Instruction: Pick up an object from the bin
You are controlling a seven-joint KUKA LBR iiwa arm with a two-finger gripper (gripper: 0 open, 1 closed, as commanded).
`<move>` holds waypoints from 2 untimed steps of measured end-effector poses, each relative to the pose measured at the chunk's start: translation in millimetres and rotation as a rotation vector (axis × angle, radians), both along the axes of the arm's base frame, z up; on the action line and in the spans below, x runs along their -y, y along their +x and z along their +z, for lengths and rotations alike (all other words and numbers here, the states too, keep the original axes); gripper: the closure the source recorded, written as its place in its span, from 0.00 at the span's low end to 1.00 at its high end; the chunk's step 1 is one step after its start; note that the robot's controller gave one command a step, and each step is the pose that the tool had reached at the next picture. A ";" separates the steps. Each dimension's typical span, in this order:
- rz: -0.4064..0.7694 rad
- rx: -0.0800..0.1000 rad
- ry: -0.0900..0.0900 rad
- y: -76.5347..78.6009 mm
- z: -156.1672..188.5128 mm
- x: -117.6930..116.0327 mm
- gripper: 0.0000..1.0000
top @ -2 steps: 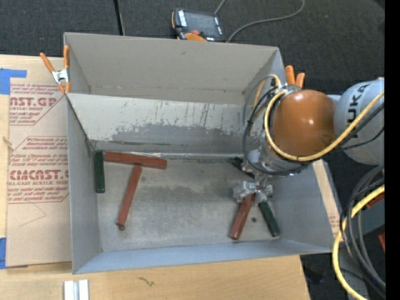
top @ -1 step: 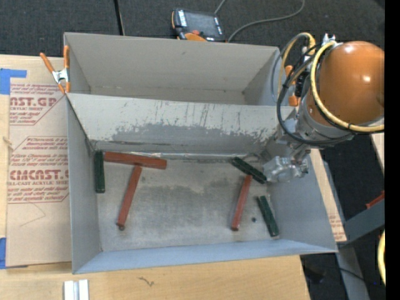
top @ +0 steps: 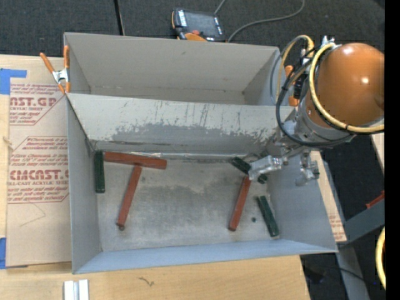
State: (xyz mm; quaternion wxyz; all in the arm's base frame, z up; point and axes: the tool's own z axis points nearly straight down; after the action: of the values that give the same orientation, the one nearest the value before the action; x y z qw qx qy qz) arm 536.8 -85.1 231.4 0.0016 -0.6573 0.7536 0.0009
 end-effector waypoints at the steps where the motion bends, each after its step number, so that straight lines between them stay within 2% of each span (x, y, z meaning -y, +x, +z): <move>1: 0.156 -0.008 0.002 -4.4 -123.5 16.8 0.00; 2: 0.005 0.004 0.013 -8.3 -160.3 23.5 0.00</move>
Offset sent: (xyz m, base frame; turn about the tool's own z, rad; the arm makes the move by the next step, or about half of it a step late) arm -0.0023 -0.0182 -0.1188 -0.1574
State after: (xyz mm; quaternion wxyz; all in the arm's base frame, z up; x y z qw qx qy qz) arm 528.6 -108.6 71.0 0.0075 -0.6591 0.7520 0.0045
